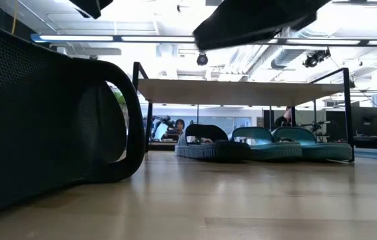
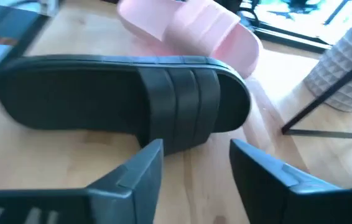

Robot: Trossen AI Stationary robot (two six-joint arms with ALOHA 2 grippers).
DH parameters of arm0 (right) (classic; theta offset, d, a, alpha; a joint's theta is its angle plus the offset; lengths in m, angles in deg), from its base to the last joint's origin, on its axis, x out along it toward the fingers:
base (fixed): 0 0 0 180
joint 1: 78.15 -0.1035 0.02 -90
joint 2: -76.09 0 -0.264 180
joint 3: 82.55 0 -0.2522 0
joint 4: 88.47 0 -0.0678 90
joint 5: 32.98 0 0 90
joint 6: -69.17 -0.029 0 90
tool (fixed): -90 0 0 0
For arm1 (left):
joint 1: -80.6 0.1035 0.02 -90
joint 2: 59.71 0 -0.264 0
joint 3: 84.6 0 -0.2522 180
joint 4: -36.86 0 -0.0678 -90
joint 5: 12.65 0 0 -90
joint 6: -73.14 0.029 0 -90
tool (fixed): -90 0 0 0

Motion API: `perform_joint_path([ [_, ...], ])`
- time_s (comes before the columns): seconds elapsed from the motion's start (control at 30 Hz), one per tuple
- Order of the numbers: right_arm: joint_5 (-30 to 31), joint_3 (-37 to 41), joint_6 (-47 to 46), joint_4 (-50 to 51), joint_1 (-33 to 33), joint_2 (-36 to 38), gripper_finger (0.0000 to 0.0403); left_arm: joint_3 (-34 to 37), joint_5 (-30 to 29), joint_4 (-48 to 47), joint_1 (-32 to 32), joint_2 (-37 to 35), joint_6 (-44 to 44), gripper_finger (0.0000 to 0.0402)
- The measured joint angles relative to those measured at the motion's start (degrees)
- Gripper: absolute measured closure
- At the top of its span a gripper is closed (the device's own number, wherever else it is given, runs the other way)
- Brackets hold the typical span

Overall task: Pick and place slides into the shelf
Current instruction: Put the black slipper under the shelf

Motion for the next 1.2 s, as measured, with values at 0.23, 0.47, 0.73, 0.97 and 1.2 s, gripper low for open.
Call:
perform_joint_path([
  [0.23, 4.5, -4.9, -1.7, 0.0, 0.1, -6.5, 0.0209, 0.0, 0.4, 0.9, 0.0, 0.0, -0.9, 0.0224],
  [0.47, 3.4, -14.2, -1.5, 2.0, 0.3, -14.1, 0.0217, 0.0, 0.4, 1.4, 0.0, 0.0, -1.8, 0.0224],
  [0.73, 7.0, -26.6, -5.0, 15.6, 0.7, -21.6, 0.0219, 0.0, 0.4, 1.5, 0.0, 0.0, -3.8, 0.0224],
  [0.97, 7.9, -31.3, -13.1, 22.2, 2.5, -24.8, 0.0219, 0.0, 0.4, 1.7, 0.0, 0.0, -4.6, 0.0224],
  [1.2, 8.1, -31.2, -20.4, 26.0, 4.4, -26.2, 0.0243, 0.0, 0.4, 2.1, 0.0, 0.0, -5.5, 0.0224],
])
